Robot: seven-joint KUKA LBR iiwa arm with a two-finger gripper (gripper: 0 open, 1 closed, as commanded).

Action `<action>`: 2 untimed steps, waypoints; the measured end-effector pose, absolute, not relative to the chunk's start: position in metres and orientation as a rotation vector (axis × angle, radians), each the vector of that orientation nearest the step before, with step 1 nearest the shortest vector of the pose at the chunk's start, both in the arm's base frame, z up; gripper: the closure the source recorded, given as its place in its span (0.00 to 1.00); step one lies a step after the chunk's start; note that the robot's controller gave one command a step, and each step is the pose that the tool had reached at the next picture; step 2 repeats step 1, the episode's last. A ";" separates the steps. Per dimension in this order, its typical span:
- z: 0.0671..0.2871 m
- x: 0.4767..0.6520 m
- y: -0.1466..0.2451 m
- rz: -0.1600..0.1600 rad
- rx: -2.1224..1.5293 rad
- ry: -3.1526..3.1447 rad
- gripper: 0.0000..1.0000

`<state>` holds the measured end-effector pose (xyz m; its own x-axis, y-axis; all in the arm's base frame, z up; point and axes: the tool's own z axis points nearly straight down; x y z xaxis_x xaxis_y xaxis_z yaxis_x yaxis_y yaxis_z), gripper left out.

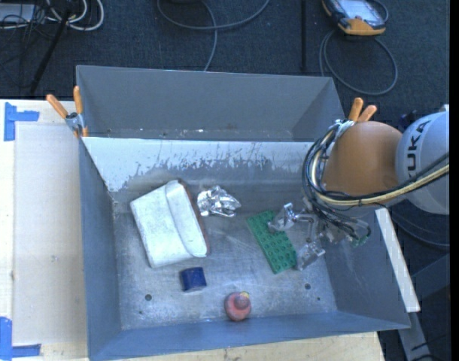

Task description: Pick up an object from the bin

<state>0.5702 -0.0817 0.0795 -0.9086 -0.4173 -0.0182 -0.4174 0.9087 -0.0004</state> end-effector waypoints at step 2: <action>0.204 0.580 -0.060 -0.002 -0.669 3.060 1.00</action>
Offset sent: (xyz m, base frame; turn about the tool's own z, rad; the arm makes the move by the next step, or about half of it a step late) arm 0.0076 0.0205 0.1200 0.0009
